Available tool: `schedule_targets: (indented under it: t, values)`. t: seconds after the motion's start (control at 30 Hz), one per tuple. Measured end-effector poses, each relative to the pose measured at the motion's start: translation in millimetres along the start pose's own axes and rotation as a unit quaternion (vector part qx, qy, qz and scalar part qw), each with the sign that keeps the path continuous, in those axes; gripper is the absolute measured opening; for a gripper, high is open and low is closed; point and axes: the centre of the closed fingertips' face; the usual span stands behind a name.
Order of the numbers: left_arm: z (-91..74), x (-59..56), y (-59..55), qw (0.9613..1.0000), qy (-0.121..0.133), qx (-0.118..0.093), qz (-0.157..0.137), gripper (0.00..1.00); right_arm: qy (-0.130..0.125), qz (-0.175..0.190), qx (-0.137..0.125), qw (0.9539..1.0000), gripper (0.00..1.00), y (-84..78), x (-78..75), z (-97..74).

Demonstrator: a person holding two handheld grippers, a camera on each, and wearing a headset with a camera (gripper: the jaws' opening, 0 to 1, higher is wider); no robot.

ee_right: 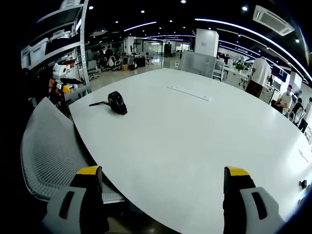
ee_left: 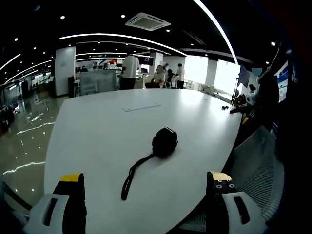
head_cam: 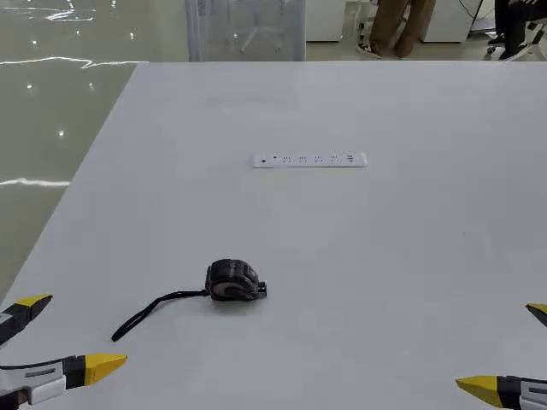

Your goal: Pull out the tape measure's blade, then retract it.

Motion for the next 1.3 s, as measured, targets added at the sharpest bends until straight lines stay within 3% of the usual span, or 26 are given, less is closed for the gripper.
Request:
schedule_targets:
  t: [0.1,0.23,0.27,0.33,0.37,0.47,0.67,0.8,1.03,1.1,1.17,1.2,1.23,1.3]
  values:
    - [3.9,-3.1,6.0,0.9999,-0.008,-0.007,0.01,1.0,0.003,-0.004,-0.002,1.0,1.0,3.0,-1.8,1.9]
    - [16.5,-7.2,12.4,0.9993,-0.024,0.007,0.027,1.0,0.013,-0.027,-0.018,0.9994,1.0,17.0,-4.5,7.8]
    - [20.0,-8.4,12.2,0.9991,-0.028,0.014,0.029,1.0,0.015,-0.028,-0.017,0.9993,1.0,19.1,-5.0,10.0]
    - [26.6,-9.6,1.8,0.9962,-0.038,0.066,0.041,1.0,0.018,-0.037,-0.011,0.9991,1.0,22.3,-6.9,16.3]
    - [30.0,-9.9,0.9,0.9951,-0.039,0.078,0.047,1.0,0.02,-0.041,-0.01,0.9989,1.0,24.0,-7.0,18.8]
    - [43.5,-16.8,14.4,0.9948,-0.057,0.064,0.055,1.0,0.024,-0.046,-0.01,0.9986,1.0,29.5,-8.3,28.1]
    - [65.8,-20.8,26.5,0.9893,-0.077,0.077,0.097,1.0,0.045,-0.06,-0.013,0.9971,1.0,38.7,-6.0,45.5]
    - [79.7,-30.1,35.7,0.9802,-0.105,0.089,0.142,1.0,0.07,-0.088,-0.018,0.9935,1.0,50.6,2.3,61.2]
    - [104.7,-38.2,38.1,0.9649,-0.143,0.128,0.179,1.0,0.098,-0.111,-0.018,0.9888,1.0,67.8,12.1,85.2]
    - [111.7,-39.1,35.9,0.9588,-0.153,0.141,0.194,1.0,0.106,-0.117,-0.014,0.9873,1.0,70.0,14.4,93.1]
    - [118.6,-39.8,32.6,0.9504,-0.163,0.156,0.214,1.0,0.115,-0.125,-0.012,0.9854,1.0,70.9,14.8,102.3]
    - [122.2,-39.7,32.7,0.9487,-0.163,0.157,0.221,0.98,0.118,-0.126,-0.011,0.9848,1.0,71.4,14.9,105.8]
    - [126.4,-41.4,32.3,0.9439,-0.171,0.16,0.233,0.97,0.123,-0.13,-0.01,0.9838,1.0,72.7,16.4,110.5]
    - [131.5,-45.3,31.1,0.9409,-0.181,0.168,0.232,0.98,0.128,-0.134,-0.009,0.9826,1.0,75.7,18.9,116.3]
Point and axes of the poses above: the centre of the closed fingertips' face, and the gripper's own axes: z roughly forward along the fingers, x roughly to its left, y roughly out of its top, and after that the axes turned 3 degrees about -z, right-handed
